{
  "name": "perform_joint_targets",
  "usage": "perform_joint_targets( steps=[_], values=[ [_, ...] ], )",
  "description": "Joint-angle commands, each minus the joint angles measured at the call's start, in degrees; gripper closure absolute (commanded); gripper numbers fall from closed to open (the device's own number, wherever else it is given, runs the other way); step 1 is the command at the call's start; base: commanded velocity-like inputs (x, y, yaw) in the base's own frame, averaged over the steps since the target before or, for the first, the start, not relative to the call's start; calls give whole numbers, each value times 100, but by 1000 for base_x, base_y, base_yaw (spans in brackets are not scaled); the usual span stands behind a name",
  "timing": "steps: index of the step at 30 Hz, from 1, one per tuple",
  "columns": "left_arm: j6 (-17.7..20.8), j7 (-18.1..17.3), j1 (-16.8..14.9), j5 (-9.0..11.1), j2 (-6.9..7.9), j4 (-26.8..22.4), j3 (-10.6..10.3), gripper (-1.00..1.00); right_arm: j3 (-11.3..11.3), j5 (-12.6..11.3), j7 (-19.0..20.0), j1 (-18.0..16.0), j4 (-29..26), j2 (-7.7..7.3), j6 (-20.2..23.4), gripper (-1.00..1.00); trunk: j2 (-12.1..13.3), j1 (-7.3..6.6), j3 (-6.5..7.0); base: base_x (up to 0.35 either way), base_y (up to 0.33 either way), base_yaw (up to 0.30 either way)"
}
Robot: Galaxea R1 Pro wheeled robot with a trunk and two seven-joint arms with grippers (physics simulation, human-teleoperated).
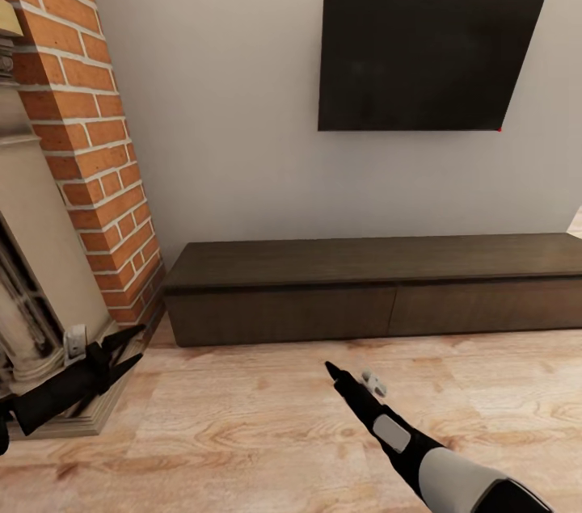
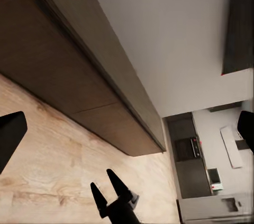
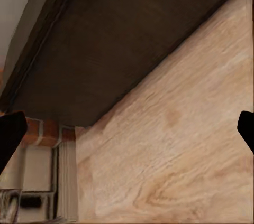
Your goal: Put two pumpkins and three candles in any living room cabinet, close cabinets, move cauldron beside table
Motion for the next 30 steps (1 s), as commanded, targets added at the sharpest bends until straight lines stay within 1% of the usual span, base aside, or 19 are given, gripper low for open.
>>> perform_joint_targets(
  steps=[1, 4, 6, 7, 8, 9, 11, 13, 14, 15, 19, 21, 25, 26, 28, 30],
  values=[
    [22, -53, -3, -29, -8, 3, 18, -100, 49, -200, 52, -6, 39, 9, -30, -100, -2, -1, -5, 0, 0, 0],
    [19, -53, -2, -2, -19, 4, 29, -100, 23, -500, 127, -6, 69, 14, -43, -100, -2, -1, -5, 0, 0, 0],
    [19, -53, -1, 11, -25, 4, 32, -100, -98, -799, 289, -6, 72, 11, -86, -100, -2, -1, -5, 3, 0, 0],
    [19, -53, 1, 13, -26, 4, 36, -100, -171, -938, 450, -5, 77, 13, -124, -100, -2, -1, -5, 34, 0, 0],
    [18, -53, 2, 14, -27, 4, 39, -100, -225, -1050, 669, -2, 77, -1, -159, -100, -2, -1, -5, 67, 0, 0],
    [18, -53, 3, 18, -28, 4, 41, -100, -272, -1165, 1142, -3, 97, -16, -173, -100, -2, -1, -5, 107, 0, 0],
    [18, -55, 4, 22, -28, 4, 43, -100, -306, -1252, 1830, 0, 139, -25, -138, -100, -2, -1, -5, 122, 0, 0],
    [18, -60, 6, 24, -29, -9, 38, -100, -317, -1365, 2258, -2, 157, -21, -80, -100, -2, -1, -5, 64, 0, 0],
    [18, -60, 7, 25, -29, -14, 39, -100, -319, -1387, 2308, -4, 164, -6, -97, -100, -2, -1, -5, 28, 0, 0],
    [18, -61, 6, 25, -29, -17, 40, -100, -320, -1402, 2275, -4, 168, 4, -132, -100, -2, -1, -5, 18, 0, 0],
    [18, -75, 12, 25, -30, -5, 43, -100, -321, -1440, 1877, -4, 174, -8, -282, -100, -2, -1, -5, 112, 0, 0],
    [18, -78, 12, 25, -29, 7, 43, -100, -321, -1459, 1855, 5, 174, -18, -312, -100, -2, -1, -5, 269, 0, 0],
    [18, -79, 13, 27, -29, 12, 43, -100, -328, -1516, 1945, 116, 169, -33, -253, -100, -2, -1, -5, 309, 0, 0],
    [18, -79, 13, 30, -29, 12, 43, -100, -329, -1576, 1982, 129, 168, -36, -207, -100, -2, -1, -5, 315, 0, 0],
    [18, -79, 13, 28, -29, 12, 44, -100, -329, -1769, 2091, 143, 174, -38, -7, -100, -2, -1, -5, 317, 0, 0],
    [18, -80, 13, 31, -30, 13, 44, -100, -330, -2100, 2270, 159, 261, -39, 470, -100, -2, -1, -5, 315, 0, 0]
  ],
)
